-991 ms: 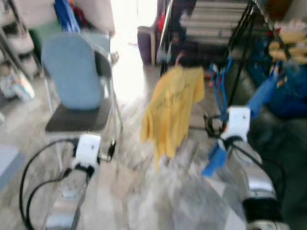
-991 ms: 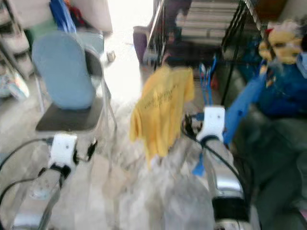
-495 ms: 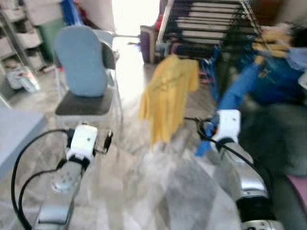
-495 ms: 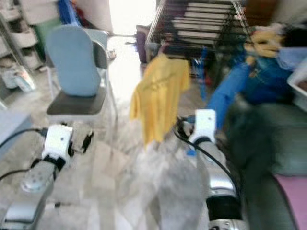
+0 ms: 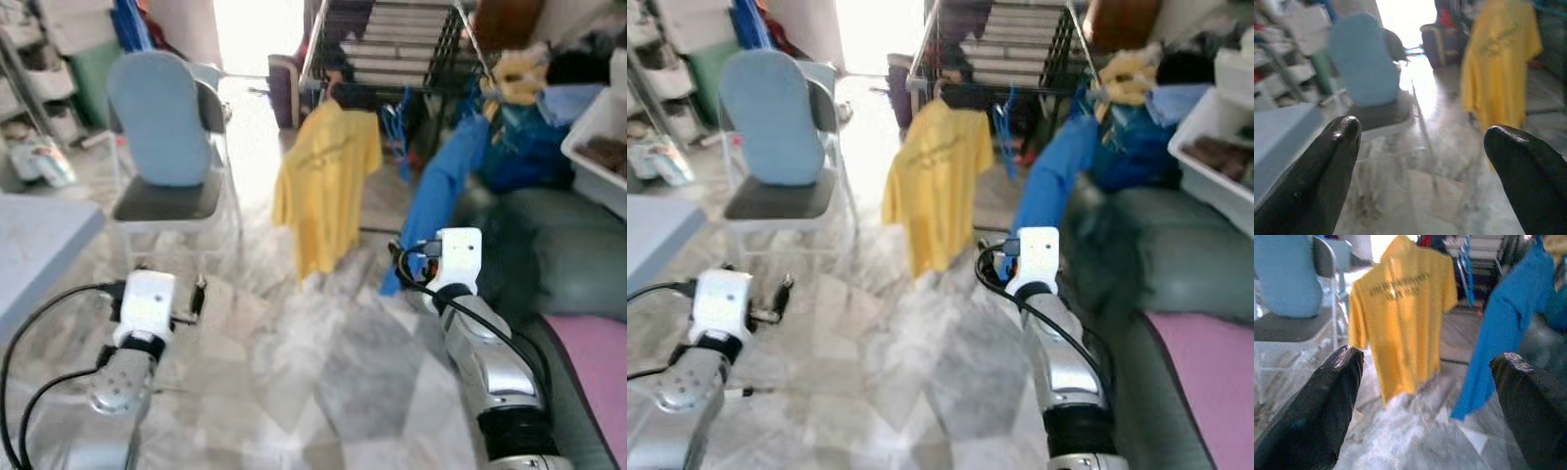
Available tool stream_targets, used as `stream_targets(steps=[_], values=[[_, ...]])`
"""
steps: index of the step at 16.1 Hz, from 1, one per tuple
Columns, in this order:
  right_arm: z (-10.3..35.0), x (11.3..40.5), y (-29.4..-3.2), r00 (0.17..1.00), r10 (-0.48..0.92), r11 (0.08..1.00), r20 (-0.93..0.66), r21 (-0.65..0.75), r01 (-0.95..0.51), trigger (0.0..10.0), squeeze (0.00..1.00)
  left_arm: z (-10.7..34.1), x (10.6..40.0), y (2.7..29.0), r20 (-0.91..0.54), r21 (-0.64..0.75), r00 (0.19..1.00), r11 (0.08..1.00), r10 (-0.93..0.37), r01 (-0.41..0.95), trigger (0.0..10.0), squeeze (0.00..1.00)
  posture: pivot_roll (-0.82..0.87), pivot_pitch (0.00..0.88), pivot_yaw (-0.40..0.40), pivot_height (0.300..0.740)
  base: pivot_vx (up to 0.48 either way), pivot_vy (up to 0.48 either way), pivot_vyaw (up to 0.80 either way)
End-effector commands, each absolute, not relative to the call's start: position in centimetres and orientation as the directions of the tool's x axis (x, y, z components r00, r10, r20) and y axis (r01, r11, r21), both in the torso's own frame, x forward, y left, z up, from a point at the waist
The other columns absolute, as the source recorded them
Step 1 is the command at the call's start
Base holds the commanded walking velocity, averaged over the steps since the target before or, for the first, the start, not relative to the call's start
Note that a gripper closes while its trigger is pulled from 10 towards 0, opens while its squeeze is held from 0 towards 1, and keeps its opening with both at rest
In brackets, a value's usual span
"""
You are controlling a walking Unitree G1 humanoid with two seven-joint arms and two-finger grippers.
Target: Hang hanger
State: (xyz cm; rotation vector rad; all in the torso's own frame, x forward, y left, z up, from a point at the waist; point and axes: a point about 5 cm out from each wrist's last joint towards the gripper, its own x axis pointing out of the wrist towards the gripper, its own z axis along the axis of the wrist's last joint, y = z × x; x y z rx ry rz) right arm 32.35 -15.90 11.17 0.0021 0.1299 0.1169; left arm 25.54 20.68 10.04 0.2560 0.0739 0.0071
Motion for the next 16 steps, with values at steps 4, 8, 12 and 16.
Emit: stream_targets(steps=[4, 8, 12, 16], values=[[11.6, 32.4, -15.1, 0.978, 0.181, 0.983, -0.103, -0.024, -0.184, 10.0, 0.0, 11.0, 26.6, 20.2, -0.039, 0.26, 0.999, 0.965, -0.024, 0.033, 10.0, 0.0, 0.0, 0.0, 0.004, 0.74, 0.0, 0.0, 0.73], [11.6, 32.3, -15.4, 0.981, 0.165, 0.985, -0.099, -0.022, -0.168, 10.0, 0.0, 10.8, 26.8, 19.4, -0.039, 0.248, 0.999, 0.968, -0.027, 0.036, 10.0, 0.0, -0.01, 0.0, 0.015, 0.74, 0.0, 0.0, 0.8], [11.6, 32.3, -15.5, 0.982, 0.159, 0.987, -0.099, -0.016, -0.161, 10.0, 0.0, 10.3, 26.6, 19.0, -0.053, 0.242, 0.998, 0.969, -0.033, 0.045, 10.0, 0.0, -0.01, 0.0, 0.014, 0.74, 0.0, 0.0, 0.8], [11.6, 32.5, -15.4, 0.984, 0.155, 0.988, -0.092, -0.001, -0.156, 10.0, 0.0, 10.1, 26.7, 19.3, -0.063, 0.251, 0.998, 0.968, -0.014, 0.03, 10.0, 0.0, -0.01, 0.0, 0.014, 0.74, 0.0, 0.0, 0.8]])
